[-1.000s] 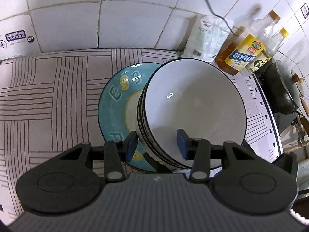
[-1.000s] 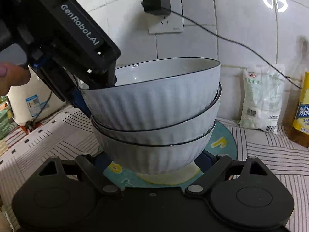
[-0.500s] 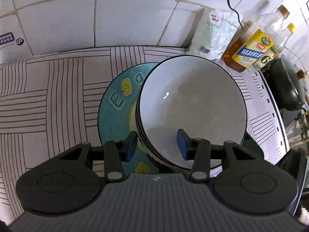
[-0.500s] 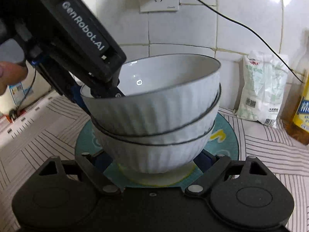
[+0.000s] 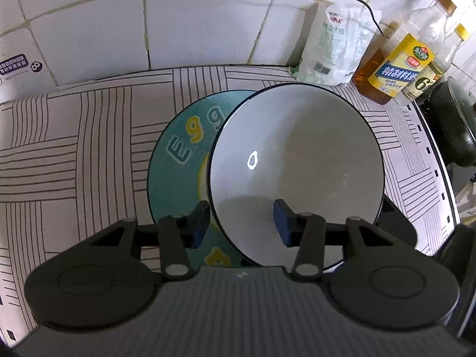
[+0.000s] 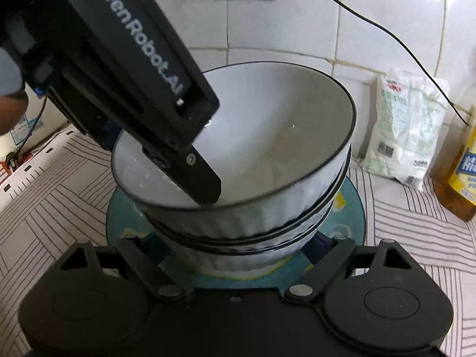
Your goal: Organize plates and bowls
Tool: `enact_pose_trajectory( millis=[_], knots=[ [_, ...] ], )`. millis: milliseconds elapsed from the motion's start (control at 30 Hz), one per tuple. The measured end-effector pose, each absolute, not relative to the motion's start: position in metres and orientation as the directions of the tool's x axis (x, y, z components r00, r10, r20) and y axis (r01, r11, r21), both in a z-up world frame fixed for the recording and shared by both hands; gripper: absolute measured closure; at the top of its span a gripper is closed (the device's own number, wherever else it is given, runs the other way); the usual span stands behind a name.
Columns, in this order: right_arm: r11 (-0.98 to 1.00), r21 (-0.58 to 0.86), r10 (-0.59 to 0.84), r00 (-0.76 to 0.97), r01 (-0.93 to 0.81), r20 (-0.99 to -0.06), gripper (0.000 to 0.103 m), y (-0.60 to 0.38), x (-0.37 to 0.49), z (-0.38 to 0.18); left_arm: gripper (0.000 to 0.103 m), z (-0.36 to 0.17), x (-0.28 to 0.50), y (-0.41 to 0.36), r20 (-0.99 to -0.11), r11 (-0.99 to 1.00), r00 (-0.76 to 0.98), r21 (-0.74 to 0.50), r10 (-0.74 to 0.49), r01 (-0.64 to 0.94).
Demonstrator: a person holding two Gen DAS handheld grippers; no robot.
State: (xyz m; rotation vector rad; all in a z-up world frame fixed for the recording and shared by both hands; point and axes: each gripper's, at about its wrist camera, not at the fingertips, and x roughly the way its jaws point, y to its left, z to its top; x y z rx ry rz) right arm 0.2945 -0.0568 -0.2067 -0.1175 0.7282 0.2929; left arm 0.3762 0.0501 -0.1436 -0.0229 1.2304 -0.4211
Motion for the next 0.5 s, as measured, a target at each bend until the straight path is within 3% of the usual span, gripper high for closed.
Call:
enact_pose_trajectory(
  millis=[167,500],
  knots=[
    [0.945,-0.101,0.165,0.717,-0.312,-0.677,0.010,-0.053,0.278,-0.187,0.051,-0.127,0.366,0.047,-0.916,0.929,0.292,-0.175,-0.275,0.325],
    [0.939,-0.052,0.226,0.724,-0.340,-0.651,0.007,-0.073,0.246,-0.157,0.046,-0.079,0.342,0.053,-0.884,0.950,0.398,-0.141,-0.247,0.278]
  ],
)
